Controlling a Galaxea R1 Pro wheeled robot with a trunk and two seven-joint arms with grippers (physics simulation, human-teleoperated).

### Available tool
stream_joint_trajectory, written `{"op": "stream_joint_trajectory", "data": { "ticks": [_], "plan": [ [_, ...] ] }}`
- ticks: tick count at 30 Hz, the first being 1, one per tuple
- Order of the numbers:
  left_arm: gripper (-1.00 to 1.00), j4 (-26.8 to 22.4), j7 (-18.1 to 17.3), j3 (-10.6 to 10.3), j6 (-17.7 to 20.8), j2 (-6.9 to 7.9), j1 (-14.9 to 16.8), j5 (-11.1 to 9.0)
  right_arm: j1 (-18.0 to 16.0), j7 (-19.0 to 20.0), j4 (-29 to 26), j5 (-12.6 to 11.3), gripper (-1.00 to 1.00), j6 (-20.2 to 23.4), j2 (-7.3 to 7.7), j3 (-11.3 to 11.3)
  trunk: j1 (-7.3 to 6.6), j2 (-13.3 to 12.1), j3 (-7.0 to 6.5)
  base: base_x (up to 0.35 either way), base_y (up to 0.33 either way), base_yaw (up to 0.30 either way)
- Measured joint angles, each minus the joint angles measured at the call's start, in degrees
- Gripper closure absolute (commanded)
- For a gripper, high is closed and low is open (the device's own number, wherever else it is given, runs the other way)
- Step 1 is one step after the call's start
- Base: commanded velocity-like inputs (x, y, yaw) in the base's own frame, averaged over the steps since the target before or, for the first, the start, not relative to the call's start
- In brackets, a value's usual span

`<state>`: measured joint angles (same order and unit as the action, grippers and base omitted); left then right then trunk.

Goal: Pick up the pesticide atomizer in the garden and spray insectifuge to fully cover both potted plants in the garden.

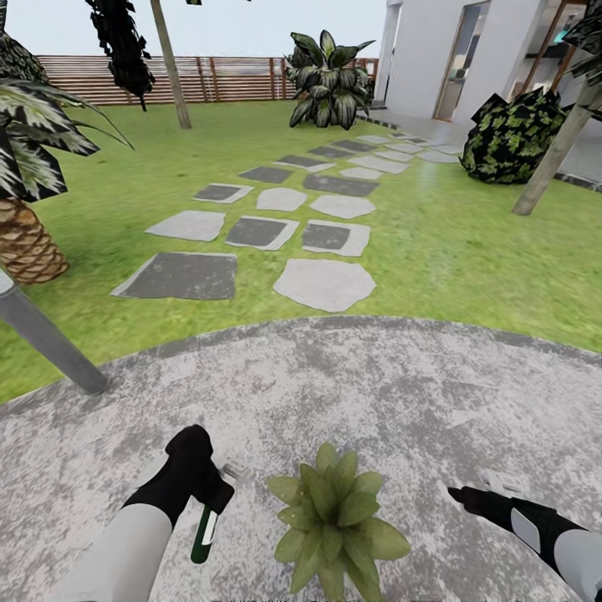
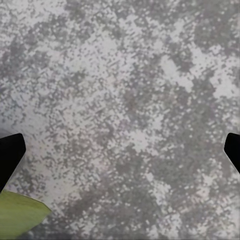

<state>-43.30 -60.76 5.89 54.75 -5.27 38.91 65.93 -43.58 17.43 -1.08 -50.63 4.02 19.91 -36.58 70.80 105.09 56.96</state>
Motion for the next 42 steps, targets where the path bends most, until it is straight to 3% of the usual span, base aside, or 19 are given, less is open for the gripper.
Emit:
{"op": "stream_joint_trajectory", "data": {
  "ticks": [14,29,34,42],
  "plan": [
    [1.0,0.04,-0.02,-0.04,0.07,-0.06,0.0,0.0,0.1,0.05,-0.09,0.0,-1.0,0.0,-0.08,-0.03,-0.03,0.0,0.97,0.073,0.03,-0.074],
    [1.0,0.21,-0.01,0.03,0.04,-0.11,-0.08,0.02,0.11,0.06,-0.09,0.0,-1.0,0.02,-0.08,0.06,0.0,0.0,0.98,0.017,0.005,-0.255],
    [1.0,4.34,-0.03,-0.03,0.06,-0.02,-0.09,0.05,0.09,0.08,-0.08,0.0,-1.0,-0.01,-0.09,0.03,0.0,0.0,0.99,0.0,0.0,-0.023],
    [1.0,5.48,-0.01,-0.03,0.03,0.04,-0.09,0.09,0.09,0.27,-0.08,0.0,-1.0,-0.01,-0.09,-0.03,0.0,0.0,1.59,0.0,0.0,-0.001]
  ]
}}
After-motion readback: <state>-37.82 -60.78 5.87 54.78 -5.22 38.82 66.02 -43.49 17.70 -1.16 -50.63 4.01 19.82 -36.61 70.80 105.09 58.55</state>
